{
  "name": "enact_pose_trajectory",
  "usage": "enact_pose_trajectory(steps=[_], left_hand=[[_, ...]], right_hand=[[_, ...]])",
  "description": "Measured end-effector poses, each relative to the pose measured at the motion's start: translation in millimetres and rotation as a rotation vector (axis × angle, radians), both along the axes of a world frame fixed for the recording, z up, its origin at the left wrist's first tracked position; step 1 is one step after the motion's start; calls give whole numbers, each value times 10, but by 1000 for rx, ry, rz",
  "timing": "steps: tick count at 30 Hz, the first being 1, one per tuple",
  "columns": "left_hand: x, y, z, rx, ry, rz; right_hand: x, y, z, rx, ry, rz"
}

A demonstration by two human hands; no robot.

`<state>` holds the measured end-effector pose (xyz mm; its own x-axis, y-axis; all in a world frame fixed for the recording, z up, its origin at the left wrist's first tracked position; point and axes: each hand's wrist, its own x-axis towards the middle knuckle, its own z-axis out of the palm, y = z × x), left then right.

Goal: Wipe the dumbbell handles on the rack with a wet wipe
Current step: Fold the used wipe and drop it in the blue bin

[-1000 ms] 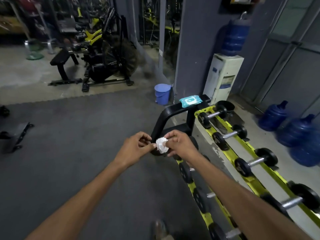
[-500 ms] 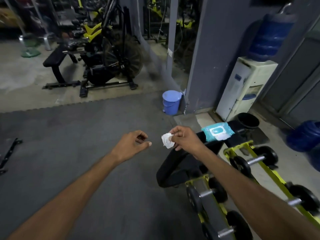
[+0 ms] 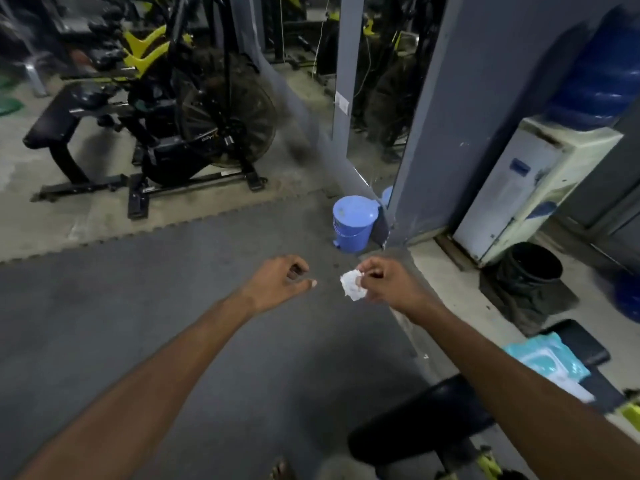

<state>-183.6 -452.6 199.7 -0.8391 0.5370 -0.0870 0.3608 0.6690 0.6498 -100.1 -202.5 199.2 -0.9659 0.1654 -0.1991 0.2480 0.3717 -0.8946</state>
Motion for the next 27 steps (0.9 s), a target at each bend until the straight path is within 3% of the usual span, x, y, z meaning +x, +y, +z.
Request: enact_pose_trajectory(steps=[12,17,27], left_hand=[[-3412,655,-603,-115,-75,-116],[-4694,1094,-524,-129,-91,-143],[-7085,1831,-703,-131,-122,-306]], right_hand=[[-3217,578,-655,-40,-52,-75],[-4561,1042,-599,-12,-74,-117],[-6614,1582,-770,-15,-161,-301]])
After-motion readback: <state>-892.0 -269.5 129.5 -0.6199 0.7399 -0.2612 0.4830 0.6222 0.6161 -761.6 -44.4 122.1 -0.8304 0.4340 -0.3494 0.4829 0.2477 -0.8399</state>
